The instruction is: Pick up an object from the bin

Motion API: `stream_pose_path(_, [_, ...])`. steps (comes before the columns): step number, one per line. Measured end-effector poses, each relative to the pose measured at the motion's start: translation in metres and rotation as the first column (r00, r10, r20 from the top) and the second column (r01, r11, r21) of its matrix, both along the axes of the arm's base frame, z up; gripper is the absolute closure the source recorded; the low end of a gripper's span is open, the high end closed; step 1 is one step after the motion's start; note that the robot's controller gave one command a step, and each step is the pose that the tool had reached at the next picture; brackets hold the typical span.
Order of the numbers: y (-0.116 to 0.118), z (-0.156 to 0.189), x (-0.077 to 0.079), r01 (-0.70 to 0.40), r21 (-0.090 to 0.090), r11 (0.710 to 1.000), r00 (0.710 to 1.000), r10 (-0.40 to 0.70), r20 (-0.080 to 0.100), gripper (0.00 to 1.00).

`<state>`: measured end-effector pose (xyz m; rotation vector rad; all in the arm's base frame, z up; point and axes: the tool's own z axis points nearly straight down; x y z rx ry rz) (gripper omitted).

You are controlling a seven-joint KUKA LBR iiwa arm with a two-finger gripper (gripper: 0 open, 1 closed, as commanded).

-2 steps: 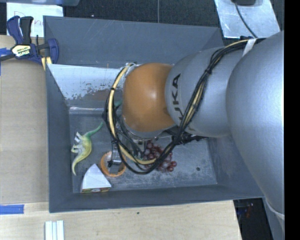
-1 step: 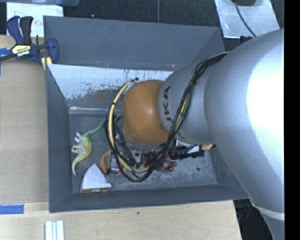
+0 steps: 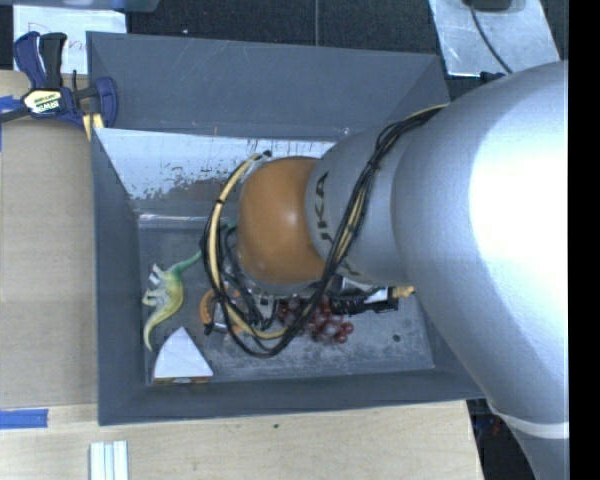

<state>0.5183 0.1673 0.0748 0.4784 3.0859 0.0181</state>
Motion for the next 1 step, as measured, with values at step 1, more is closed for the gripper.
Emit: stream_pose_path(1, [0.0,0.0,0.0,0.0,0.0,1.0,1.0,0.0,0.0,1.0])
